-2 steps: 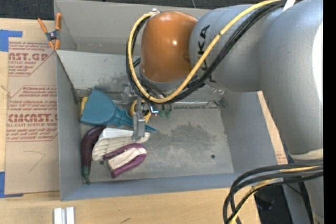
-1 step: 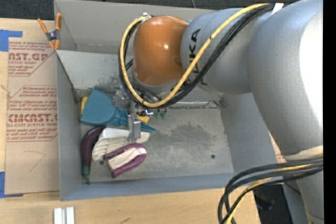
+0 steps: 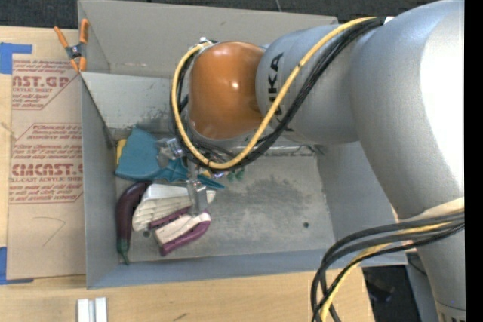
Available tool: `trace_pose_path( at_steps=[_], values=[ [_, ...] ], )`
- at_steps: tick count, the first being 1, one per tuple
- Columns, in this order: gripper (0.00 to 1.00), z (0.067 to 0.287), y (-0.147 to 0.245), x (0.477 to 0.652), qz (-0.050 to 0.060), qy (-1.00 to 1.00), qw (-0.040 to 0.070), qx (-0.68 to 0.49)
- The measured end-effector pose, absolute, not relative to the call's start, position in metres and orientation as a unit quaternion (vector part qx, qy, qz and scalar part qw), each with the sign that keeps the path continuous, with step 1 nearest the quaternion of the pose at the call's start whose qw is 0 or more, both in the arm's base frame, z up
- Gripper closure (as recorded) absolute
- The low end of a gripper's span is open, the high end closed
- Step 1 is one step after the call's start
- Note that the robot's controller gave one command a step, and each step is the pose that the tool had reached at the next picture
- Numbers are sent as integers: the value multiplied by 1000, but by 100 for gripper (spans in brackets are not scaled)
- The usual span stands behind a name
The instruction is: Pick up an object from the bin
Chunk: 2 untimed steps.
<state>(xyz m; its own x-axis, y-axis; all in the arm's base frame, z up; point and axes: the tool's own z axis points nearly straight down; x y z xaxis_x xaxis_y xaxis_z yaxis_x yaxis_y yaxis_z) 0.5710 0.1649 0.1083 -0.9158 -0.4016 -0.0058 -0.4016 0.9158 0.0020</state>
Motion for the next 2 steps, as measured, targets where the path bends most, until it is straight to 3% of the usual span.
trace_pose_path(
  at_steps=[1, 2],
  values=[
    [100, 85, 190, 552, -3, 923, 4, -384],
    [100, 85, 189, 552, -3, 923, 4, -384]
  ],
)
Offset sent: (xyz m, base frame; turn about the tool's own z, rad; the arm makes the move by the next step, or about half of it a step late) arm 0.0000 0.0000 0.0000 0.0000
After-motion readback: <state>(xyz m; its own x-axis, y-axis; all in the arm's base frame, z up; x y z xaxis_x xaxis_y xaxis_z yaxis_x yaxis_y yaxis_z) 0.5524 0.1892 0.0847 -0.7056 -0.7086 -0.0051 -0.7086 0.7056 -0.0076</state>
